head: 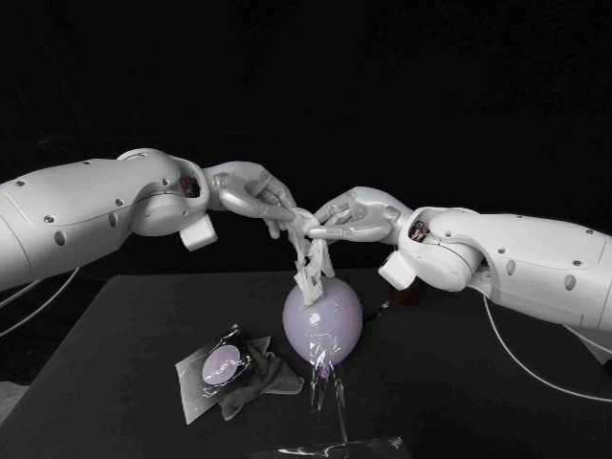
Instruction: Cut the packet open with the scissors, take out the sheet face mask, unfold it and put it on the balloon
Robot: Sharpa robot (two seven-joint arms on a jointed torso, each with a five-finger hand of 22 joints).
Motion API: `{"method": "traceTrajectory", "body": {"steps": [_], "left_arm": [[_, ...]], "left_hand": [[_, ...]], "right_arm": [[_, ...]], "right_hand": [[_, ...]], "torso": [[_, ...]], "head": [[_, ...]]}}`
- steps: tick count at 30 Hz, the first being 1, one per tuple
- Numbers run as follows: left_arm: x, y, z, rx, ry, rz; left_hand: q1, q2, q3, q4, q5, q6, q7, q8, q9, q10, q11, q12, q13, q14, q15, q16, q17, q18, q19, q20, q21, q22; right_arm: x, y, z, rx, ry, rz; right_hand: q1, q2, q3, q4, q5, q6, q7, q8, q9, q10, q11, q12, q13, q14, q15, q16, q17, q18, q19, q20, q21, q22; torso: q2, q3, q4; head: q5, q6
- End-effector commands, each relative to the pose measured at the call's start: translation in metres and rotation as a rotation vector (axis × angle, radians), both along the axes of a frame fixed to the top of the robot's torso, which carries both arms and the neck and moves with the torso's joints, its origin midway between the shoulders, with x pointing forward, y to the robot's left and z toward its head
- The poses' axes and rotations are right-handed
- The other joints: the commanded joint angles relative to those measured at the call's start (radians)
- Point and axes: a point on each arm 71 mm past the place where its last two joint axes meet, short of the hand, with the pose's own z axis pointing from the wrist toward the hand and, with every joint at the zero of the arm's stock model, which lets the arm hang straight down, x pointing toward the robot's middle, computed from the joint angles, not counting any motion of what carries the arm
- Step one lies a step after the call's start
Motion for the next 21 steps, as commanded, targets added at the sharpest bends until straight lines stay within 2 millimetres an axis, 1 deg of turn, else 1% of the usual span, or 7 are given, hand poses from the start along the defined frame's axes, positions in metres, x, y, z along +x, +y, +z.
{"method": "traceTrajectory", "body": {"steps": [1,2,5,6,12,17,21], "left_arm": [[0.004,0.004,0.004,-0.122,-0.027,0.066],[0.004,0.005,0.002,-0.135,-0.019,0.071],[0.004,0.006,-0.001,-0.162,-0.003,0.076],[0.004,0.006,-0.003,-0.179,0.006,0.078],[0.003,0.006,-0.007,-0.233,0.020,0.085],[0.005,0.005,-0.007,-0.273,-0.002,0.110],[0.005,0.003,-0.008,-0.307,-0.009,0.119]], "left_hand": [[0.006,0.014,-0.001,0.003,0.002,0.022,0.031,-0.003,0.021,-0.069,0.022,0.042,0.028,-0.118,0.030,-0.041,-0.026,-0.023,-0.066,0.028,-0.088,-0.048],[0.006,0.012,0.005,0.009,0.003,0.021,0.037,-0.001,0.027,-0.098,0.030,0.054,0.031,-0.176,0.041,-0.060,-0.039,-0.030,-0.100,0.043,-0.139,-0.077],[0.005,0.005,0.020,0.018,0.002,0.016,0.043,0.002,0.037,-0.126,0.039,0.066,0.022,-0.244,0.055,-0.073,-0.059,-0.028,-0.139,0.065,-0.214,-0.124],[-0.001,-0.005,0.036,0.032,0.004,0.014,0.046,0.007,0.046,-0.145,0.055,0.057,-0.005,-0.297,0.067,-0.079,-0.075,-0.026,-0.207,0.091,-0.302,-0.175],[0.003,-0.013,0.058,0.037,0.003,0.007,0.060,0.012,0.060,-0.161,0.049,0.039,-0.052,-0.319,0.070,-0.056,-0.089,-0.024,-0.217,0.096,-0.371,-0.227],[0.008,-0.025,0.063,0.032,0.003,-0.002,0.088,0.016,0.067,-0.169,0.041,0.028,-0.080,-0.325,0.065,-0.039,-0.098,-0.019,-0.189,0.096,-0.383,-0.238],[0.014,-0.036,0.061,0.021,0.003,-0.007,0.093,0.017,0.069,-0.167,0.040,0.028,-0.091,-0.319,0.063,-0.027,-0.103,-0.019,-0.173,0.096,-0.388,-0.243]], "right_arm": [[0.002,-0.003,0.006,0.009,-0.002,0.004],[0.002,-0.004,0.008,0.007,-0.006,0.001],[0.005,-0.007,0.013,0.002,-0.013,-0.006],[0.006,-0.008,0.015,-0.001,-0.017,-0.009],[0.009,-0.010,0.022,-0.014,-0.021,-0.009],[0.011,-0.010,0.028,-0.031,-0.021,0.002],[0.013,-0.008,0.035,-0.047,-0.024,0.013]], "right_hand": [[-0.006,0.000,0.006,0.000,0.003,0.004,-0.003,0.005,0.005,0.008,0.000,-0.001,0.001,0.008,0.000,-0.003,0.002,0.020,0.007,0.000,0.007,0.002],[-0.006,0.000,0.006,0.000,0.003,0.004,-0.003,0.005,0.005,0.008,0.000,-0.001,0.001,0.008,0.000,-0.003,0.002,0.020,0.007,0.000,0.007,0.002],[-0.008,-0.002,0.010,-0.002,0.003,0.004,-0.004,0.007,0.006,0.010,0.000,-0.002,0.001,0.008,0.000,-0.005,0.002,0.020,0.007,0.000,0.007,0.002],[-0.011,-0.004,0.014,-0.004,0.003,0.004,-0.004,0.009,0.008,0.012,0.000,-0.003,0.000,0.009,0.000,-0.006,0.003,0.020,0.007,0.000,0.007,0.002],[-0.014,-0.007,0.020,-0.008,0.003,0.003,-0.004,0.012,0.010,0.015,-0.001,-0.005,0.000,0.010,-0.001,-0.008,0.003,0.020,0.008,-0.001,0.008,0.003],[-0.017,-0.008,0.025,-0.011,0.003,0.002,-0.004,0.015,0.012,0.017,-0.001,-0.007,0.000,0.012,-0.001,-0.008,0.004,0.020,0.009,-0.001,0.008,0.003],[-0.017,-0.008,0.025,-0.011,0.003,0.002,-0.004,0.015,0.012,0.017,-0.001,-0.007,0.000,0.012,-0.001,-0.008,0.004,0.020,0.009,-0.001,0.008,0.003]], "torso": [[0.001,0.0002,-0.0016],[0.000,0.0000,-0.0018],[0.000,-0.0005,-0.0005],[0.000,-0.0002,-0.0004],[0.000,-0.0002,-0.0003],[0.000,-0.0006,-0.0005],[0.000,-0.0003,-0.0002]], "head": [[-0.002,0.002],[-0.003,0.002],[-0.004,0.003],[-0.004,0.005],[-0.004,0.009],[-0.006,0.011],[-0.009,0.013]]}}
